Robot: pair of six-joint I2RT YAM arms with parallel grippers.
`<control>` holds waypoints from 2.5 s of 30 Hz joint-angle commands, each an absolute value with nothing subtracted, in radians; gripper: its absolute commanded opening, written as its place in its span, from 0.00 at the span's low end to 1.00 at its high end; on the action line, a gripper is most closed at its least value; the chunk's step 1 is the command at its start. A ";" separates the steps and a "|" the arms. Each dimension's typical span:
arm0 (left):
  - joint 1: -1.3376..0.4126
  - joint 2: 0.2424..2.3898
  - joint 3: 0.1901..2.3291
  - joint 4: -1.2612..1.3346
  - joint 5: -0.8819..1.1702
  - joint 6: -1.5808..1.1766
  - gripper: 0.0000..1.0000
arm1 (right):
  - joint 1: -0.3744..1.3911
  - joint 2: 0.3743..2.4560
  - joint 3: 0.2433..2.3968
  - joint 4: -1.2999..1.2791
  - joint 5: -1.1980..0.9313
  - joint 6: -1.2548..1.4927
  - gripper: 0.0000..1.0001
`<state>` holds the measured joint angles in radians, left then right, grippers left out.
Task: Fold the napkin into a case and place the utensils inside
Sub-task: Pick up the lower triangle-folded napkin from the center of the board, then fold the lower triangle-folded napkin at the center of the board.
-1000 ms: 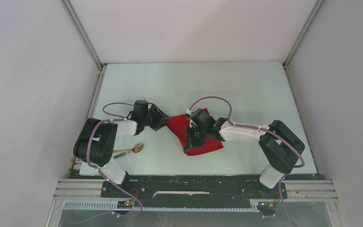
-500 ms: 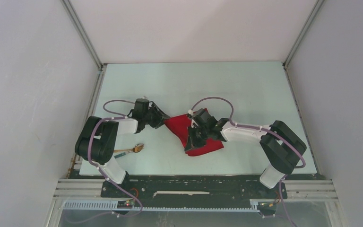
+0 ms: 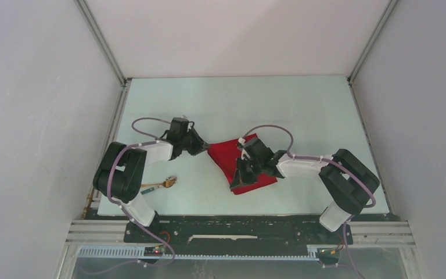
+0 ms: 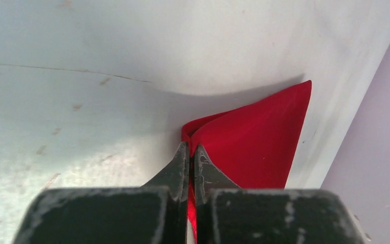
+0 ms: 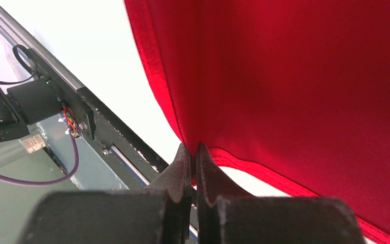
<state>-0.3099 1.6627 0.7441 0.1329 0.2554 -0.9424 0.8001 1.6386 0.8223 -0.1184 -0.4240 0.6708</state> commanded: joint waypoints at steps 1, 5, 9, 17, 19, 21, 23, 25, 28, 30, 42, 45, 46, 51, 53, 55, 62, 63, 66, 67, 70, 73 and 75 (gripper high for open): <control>-0.358 1.624 0.866 -0.008 0.156 -0.885 0.00 | 0.757 1.571 0.725 0.027 -0.521 0.744 0.00; -0.404 1.641 0.947 -0.111 0.098 -0.897 0.00 | 0.705 1.550 0.656 0.092 -0.576 0.764 0.00; -0.445 1.662 1.033 -0.224 0.015 -0.921 0.00 | 0.648 1.528 0.594 0.162 -0.640 0.786 0.00; -0.495 1.743 1.210 -0.419 -0.114 -0.960 0.00 | 0.587 1.491 0.533 0.208 -0.724 0.786 0.00; -0.523 1.776 1.277 -0.476 -0.149 -0.969 0.00 | 0.569 1.487 0.512 0.238 -0.748 0.797 0.00; -0.544 1.807 1.329 -0.522 -0.177 -0.997 0.00 | 0.545 1.481 0.492 0.247 -0.763 0.798 0.00; -0.567 1.847 1.411 -0.597 -0.223 -1.025 0.00 | 0.522 1.475 0.477 0.240 -0.775 0.787 0.00; -0.591 1.882 1.485 -0.662 -0.264 -1.041 0.00 | 0.496 1.465 0.462 0.233 -0.786 0.775 0.00; -0.621 1.930 1.567 -0.711 -0.301 -1.063 0.00 | 0.464 1.455 0.448 0.199 -0.793 0.745 0.00; -0.638 1.954 1.617 -0.762 -0.339 -1.085 0.00 | 0.439 1.454 0.433 0.191 -0.803 0.733 0.00; -0.721 2.014 1.770 -0.875 -0.497 -1.230 0.00 | 0.375 1.444 0.383 0.192 -0.843 0.704 0.00; -0.739 2.079 1.850 -0.906 -0.512 -1.226 0.00 | 0.368 1.435 0.372 0.177 -0.842 0.692 0.00; -0.743 2.099 1.876 -0.910 -0.503 -1.213 0.00 | 0.367 1.430 0.369 0.165 -0.838 0.684 0.00; -0.769 2.171 1.953 -0.900 -0.477 -1.160 0.00 | 0.361 1.406 0.351 0.123 -0.816 0.657 0.00; -0.777 2.186 1.962 -0.859 -0.451 -1.127 0.00 | 0.354 1.404 0.348 0.107 -0.808 0.645 0.00; -0.780 2.198 1.963 -0.816 -0.420 -1.097 0.00 | 0.351 1.398 0.348 0.086 -0.797 0.633 0.00; -0.809 2.201 1.950 -0.679 -0.395 -0.986 0.00 | 0.351 1.362 0.348 -0.019 -0.725 0.582 0.00; -0.811 2.206 1.948 -0.666 -0.377 -0.985 0.00 | 0.352 1.361 0.348 -0.028 -0.721 0.580 0.00; -0.811 2.221 1.948 -0.638 -0.340 -0.981 0.00 | 0.351 1.360 0.351 -0.038 -0.711 0.580 0.00; -0.811 2.226 1.948 -0.635 -0.333 -0.980 0.00 | 0.352 1.358 0.352 -0.041 -0.709 0.580 0.00; -0.809 2.237 1.947 -0.631 -0.329 -0.979 0.00 | 0.351 1.356 0.352 -0.049 -0.695 0.576 0.00; -0.804 2.244 1.945 -0.627 -0.324 -0.975 0.00 | 0.350 1.349 0.357 -0.064 -0.676 0.571 0.00; -0.797 2.243 1.937 -0.625 -0.326 -0.976 0.00 | 0.348 1.338 0.364 -0.081 -0.659 0.567 0.00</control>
